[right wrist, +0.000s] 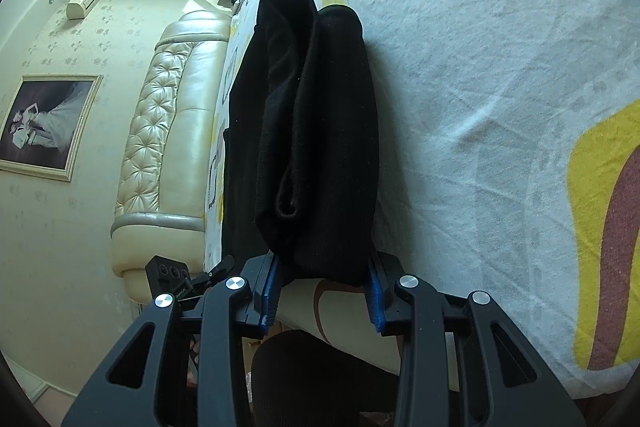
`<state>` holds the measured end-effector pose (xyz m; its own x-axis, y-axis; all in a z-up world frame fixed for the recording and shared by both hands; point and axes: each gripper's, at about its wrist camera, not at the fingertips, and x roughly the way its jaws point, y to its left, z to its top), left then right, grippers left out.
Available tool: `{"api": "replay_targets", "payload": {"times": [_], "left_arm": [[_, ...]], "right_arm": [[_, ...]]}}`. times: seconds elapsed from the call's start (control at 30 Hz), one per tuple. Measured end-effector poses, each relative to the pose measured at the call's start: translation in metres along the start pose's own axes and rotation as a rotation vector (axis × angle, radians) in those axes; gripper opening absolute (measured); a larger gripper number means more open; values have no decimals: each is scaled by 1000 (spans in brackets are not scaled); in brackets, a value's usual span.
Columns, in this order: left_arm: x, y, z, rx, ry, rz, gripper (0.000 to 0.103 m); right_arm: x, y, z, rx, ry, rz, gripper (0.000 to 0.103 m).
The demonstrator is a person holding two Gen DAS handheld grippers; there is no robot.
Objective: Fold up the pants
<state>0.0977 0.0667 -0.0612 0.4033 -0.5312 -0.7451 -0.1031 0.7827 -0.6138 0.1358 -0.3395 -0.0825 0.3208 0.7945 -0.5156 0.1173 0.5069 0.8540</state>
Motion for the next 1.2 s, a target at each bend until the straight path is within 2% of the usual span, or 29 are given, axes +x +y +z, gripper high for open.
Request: {"api": "replay_targets", "payload": {"times": [0.23, 0.3, 0.33, 0.4, 0.43, 0.47, 0.6, 0.67, 0.77, 0.83, 0.97, 1.07, 1.13, 1.2], "left_arm": [[2, 2, -1, 2, 4, -1, 38], [3, 3, -2, 6, 4, -4, 41], [2, 4, -2, 8, 4, -7, 46], [1, 9, -4, 2, 4, -48, 55], [0, 12, -5, -1, 9, -78, 63], [-2, 15, -8, 2, 9, -107, 65], [-24, 19, -13, 100, -49, -105, 68], [-31, 25, -9, 121, -81, -98, 76], [-24, 33, 10, 89, -83, -107, 76], [-14, 31, 30, 73, -83, -122, 76], [12, 9, 76, 113, -83, -132, 76], [33, -5, 104, 157, -67, -141, 76], [46, -11, 119, 176, -49, -118, 76], [58, -11, 128, 172, -19, -127, 76]], "right_arm": [[1, -1, -2, 5, 2, 0, 36], [1, -1, -2, 8, 4, 4, 37], [1, -2, -3, 13, 5, 7, 38], [1, -4, -4, 23, 3, 15, 45], [0, -4, -4, 24, 4, 24, 46], [-1, -5, -4, 25, 8, 29, 49], [-12, 6, -2, -37, -13, -50, 62], [-18, 16, 4, -100, -44, -103, 70], [-17, 21, 21, -116, -59, -100, 71], [-14, 22, 37, -102, -79, -63, 71], [-4, 24, 74, -67, -140, -23, 72], [11, 14, 92, -22, -133, -11, 75], [21, 5, 97, 9, -115, 3, 75], [25, 5, 98, -9, -101, 45, 74]]}}
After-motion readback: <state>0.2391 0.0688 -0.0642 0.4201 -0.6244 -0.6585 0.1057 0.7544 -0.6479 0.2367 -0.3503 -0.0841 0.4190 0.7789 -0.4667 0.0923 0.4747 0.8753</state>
